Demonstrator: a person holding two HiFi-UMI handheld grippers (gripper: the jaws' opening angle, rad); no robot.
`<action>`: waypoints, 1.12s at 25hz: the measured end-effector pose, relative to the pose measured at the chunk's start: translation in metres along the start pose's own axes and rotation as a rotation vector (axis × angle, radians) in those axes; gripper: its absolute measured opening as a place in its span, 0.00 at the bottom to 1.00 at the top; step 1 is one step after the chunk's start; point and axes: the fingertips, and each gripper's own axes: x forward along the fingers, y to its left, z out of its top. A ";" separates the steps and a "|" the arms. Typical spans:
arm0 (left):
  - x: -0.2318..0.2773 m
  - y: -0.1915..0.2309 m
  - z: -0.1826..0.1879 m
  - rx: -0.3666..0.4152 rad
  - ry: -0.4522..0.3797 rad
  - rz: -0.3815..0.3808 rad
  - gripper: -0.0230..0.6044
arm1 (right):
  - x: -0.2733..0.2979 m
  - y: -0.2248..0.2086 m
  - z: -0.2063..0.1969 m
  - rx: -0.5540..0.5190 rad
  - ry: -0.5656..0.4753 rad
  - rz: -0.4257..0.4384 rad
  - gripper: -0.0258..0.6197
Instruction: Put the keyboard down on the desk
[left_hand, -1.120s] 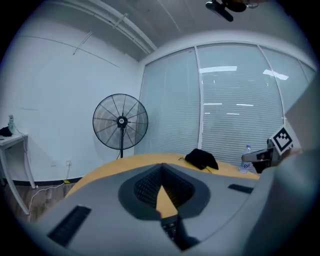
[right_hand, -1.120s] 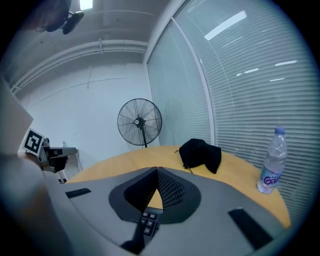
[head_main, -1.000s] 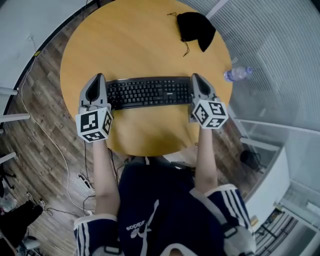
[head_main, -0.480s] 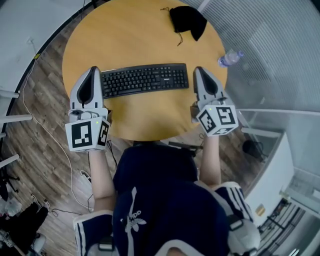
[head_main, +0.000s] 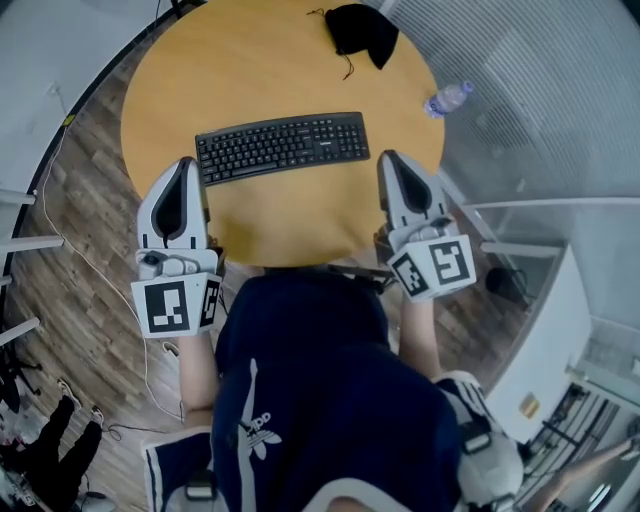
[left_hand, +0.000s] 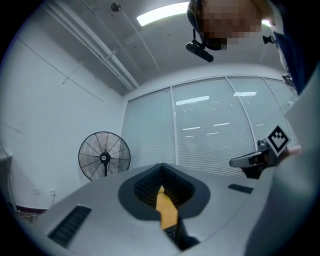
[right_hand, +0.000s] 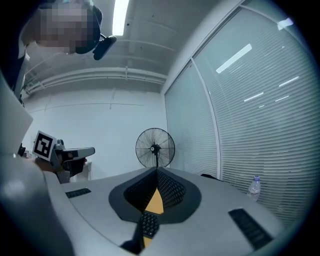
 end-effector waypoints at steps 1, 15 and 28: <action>-0.005 -0.001 -0.001 0.001 0.001 0.003 0.04 | -0.004 0.005 -0.003 0.003 0.003 0.006 0.04; -0.042 -0.020 -0.040 -0.055 0.074 -0.004 0.04 | -0.026 0.040 -0.040 0.043 0.068 0.060 0.04; -0.034 -0.028 -0.031 -0.047 0.052 -0.032 0.04 | -0.026 0.035 -0.031 0.030 0.046 0.048 0.04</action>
